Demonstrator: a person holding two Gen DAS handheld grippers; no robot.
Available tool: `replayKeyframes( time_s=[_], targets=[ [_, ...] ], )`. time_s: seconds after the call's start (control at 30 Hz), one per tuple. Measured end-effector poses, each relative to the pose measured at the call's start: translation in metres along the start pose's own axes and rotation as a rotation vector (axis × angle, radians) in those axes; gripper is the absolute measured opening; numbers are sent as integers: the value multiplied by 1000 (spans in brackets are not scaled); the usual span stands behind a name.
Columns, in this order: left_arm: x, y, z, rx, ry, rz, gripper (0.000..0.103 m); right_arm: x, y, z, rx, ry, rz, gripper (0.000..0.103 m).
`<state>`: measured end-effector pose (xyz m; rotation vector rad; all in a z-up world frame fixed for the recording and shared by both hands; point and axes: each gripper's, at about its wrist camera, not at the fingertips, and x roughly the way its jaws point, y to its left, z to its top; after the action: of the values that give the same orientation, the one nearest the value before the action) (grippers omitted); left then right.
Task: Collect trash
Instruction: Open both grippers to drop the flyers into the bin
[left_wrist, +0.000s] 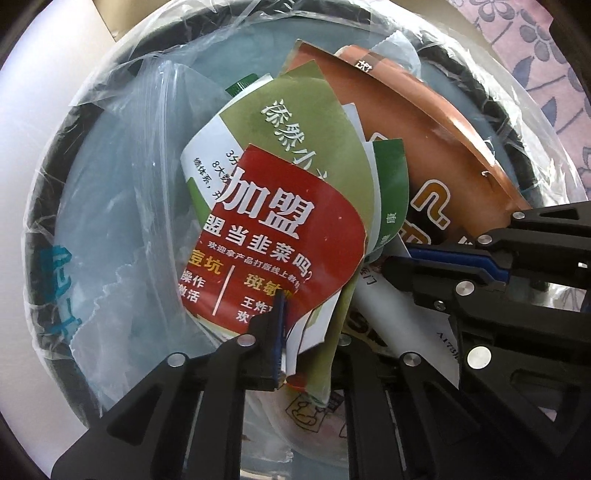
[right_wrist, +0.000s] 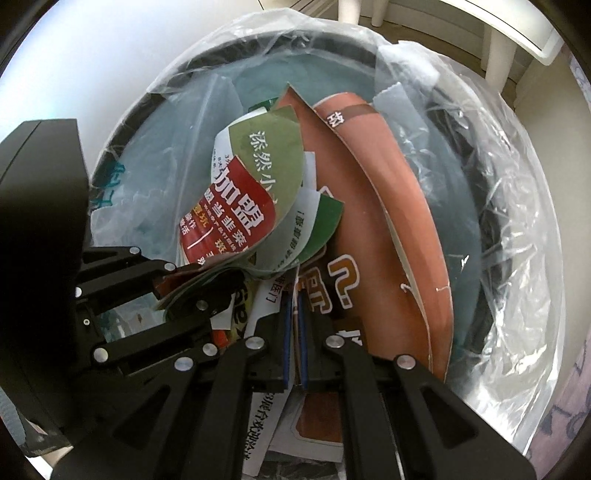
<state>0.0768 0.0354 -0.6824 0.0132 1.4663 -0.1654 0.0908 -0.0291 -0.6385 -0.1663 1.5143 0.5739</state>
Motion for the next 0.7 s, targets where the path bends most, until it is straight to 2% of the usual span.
replayKeyframes(
  time_s=[0.07,0.13,0.23,0.27,0.33,0.4,0.47,0.7],
  targets=[
    [-3,-2,-1,4,-9,-25,24,-4,-2,-4,1,-9,16,6],
    [-7,-6,-2,18,-19,-13,25,-9,-4,-6,-5,-18,25,7],
    [-15,-4,-5,17,-35,7,41,-11,-8,-10,-17,-25,27,9],
    [-20,1,-6,2,-42,24,53,-13,-9,-11,-17,-31,34,11],
    [-25,6,-8,1,-53,4,55,-19,-9,-13,-26,-43,47,20],
    [-33,2,-10,43,-61,24,60,-25,-4,-17,-49,-53,64,39],
    [-40,-2,-13,67,-70,50,66,-32,4,-19,-65,-62,62,46],
    [-68,11,-25,10,-79,63,76,-63,11,-27,-72,-119,25,53]
  ],
)
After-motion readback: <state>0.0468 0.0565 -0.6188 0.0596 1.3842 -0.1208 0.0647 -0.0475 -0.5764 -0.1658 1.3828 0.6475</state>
